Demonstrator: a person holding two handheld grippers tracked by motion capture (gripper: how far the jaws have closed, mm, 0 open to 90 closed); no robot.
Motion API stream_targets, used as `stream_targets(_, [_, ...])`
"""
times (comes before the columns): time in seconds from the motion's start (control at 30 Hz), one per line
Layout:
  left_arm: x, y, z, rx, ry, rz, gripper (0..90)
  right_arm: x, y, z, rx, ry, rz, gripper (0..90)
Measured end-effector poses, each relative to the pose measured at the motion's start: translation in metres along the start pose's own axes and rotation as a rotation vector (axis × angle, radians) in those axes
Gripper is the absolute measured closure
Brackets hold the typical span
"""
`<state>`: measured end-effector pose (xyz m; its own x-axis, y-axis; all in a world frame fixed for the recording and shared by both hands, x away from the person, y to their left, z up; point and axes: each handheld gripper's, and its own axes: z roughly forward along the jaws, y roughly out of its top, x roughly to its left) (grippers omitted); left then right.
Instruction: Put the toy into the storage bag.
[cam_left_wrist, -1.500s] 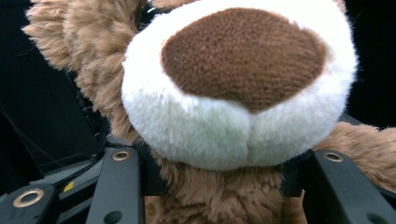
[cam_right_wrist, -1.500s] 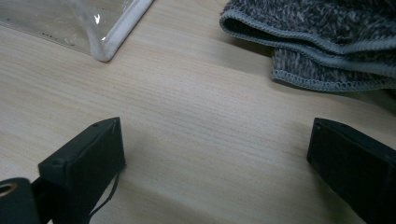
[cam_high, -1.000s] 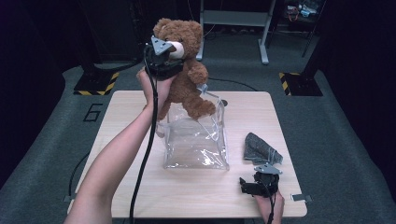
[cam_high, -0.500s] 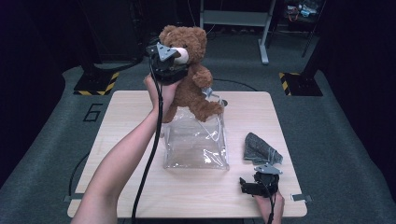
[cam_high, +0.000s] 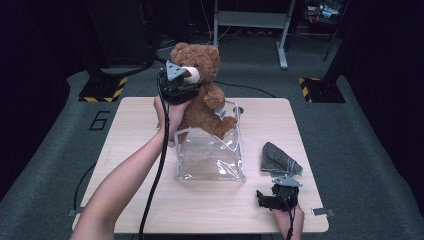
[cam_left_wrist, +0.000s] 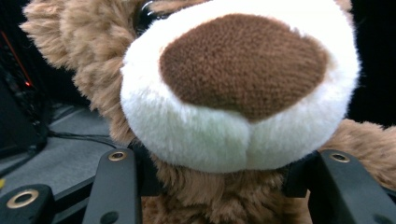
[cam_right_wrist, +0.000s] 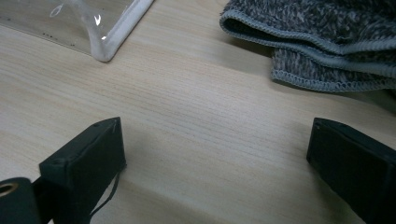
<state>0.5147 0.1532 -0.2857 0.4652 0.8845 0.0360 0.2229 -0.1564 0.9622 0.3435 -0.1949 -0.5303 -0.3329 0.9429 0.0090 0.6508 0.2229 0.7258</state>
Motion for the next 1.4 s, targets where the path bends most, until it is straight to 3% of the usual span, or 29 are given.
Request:
stream_targets(0.13, [-0.003,-0.009,0.001,0.016,-0.01,-0.002,46.5,0.0,0.0,0.0,0.0,0.0,0.0,3.6])
stream_targets(0.4, [-0.005,-0.012,-0.003,0.043,-0.029,-0.003,46.3,0.0,0.0,0.0,0.0,-0.002,-0.001,3.6])
stream_targets(0.67, [-0.008,-0.024,0.004,0.117,-0.06,0.01,45.8,0.0,0.0,0.0,-0.001,-0.003,-0.002,3.6])
stream_targets(0.8, [-0.015,-0.034,0.008,0.168,-0.1,0.016,44.4,0.0,0.0,0.0,-0.002,-0.003,-0.003,3.6])
stream_targets(0.97, [-0.018,-0.04,0.007,0.204,-0.111,0.004,41.5,0.0,0.0,0.0,-0.001,-0.003,-0.001,3.5])
stream_targets(1.1, [-0.02,-0.043,0.005,0.263,-0.133,0.006,37.4,0.0,0.0,0.0,-0.001,-0.004,-0.001,3.5])
stream_targets(1.4, [-0.027,-0.061,-0.004,0.349,-0.179,0.089,29.7,0.0,0.0,0.0,-0.001,-0.004,0.0,3.5])
